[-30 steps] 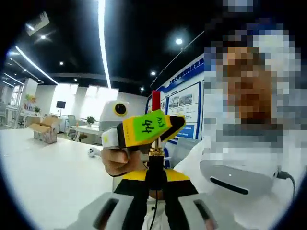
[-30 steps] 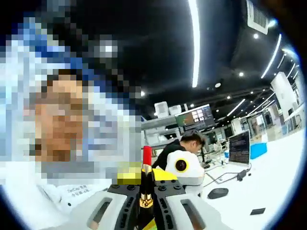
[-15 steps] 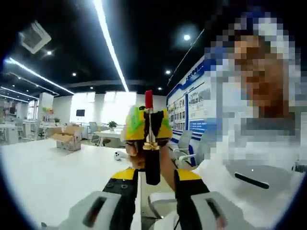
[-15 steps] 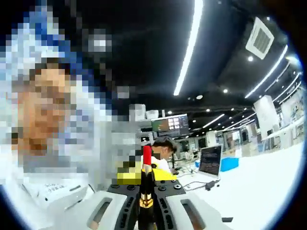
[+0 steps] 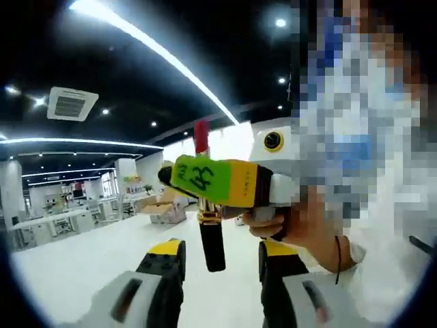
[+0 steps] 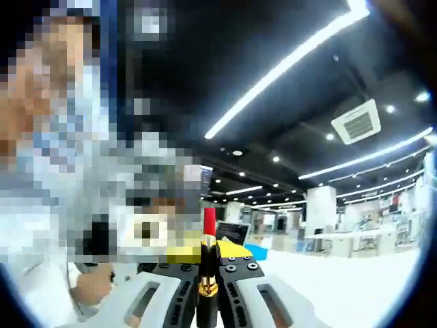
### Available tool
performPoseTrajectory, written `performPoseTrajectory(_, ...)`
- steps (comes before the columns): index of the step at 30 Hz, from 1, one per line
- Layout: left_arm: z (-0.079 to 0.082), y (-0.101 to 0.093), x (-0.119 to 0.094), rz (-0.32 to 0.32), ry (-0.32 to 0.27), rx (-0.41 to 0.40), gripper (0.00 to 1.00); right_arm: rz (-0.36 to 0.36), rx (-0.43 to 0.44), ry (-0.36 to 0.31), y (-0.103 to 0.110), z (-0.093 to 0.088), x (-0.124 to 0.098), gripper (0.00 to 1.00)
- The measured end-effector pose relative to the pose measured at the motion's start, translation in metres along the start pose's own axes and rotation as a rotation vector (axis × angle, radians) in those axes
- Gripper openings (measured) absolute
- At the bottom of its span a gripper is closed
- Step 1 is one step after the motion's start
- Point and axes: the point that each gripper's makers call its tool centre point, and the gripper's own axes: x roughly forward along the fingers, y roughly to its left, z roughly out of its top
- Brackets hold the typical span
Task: Unscrew the lipstick cap, remove the lipstick, and put the cap back on the lipstick
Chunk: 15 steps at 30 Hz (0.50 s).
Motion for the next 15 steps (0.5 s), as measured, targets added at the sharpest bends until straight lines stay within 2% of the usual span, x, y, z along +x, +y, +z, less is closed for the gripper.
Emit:
performPoseTrajectory(4, 0.006, 0.007, -0.003, 0.047, -0.021, 0.032, 0.27, -0.015, -0.011, -0.004, -0.002, 0.001, 0.000, 0.06)
performPoseTrajectory(8, 0.006, 0.013, -0.006, 0.061, -0.027, 0.017, 0.15, 0.000, -0.005, 0.006, 0.002, -0.002, 0.003, 0.06)
performPoseTrajectory(15, 0.006, 0.012, -0.008, 0.032, -0.029, -0.013, 0.14, 0.022, 0.004, 0.009, 0.005, -0.001, 0.003, 0.06)
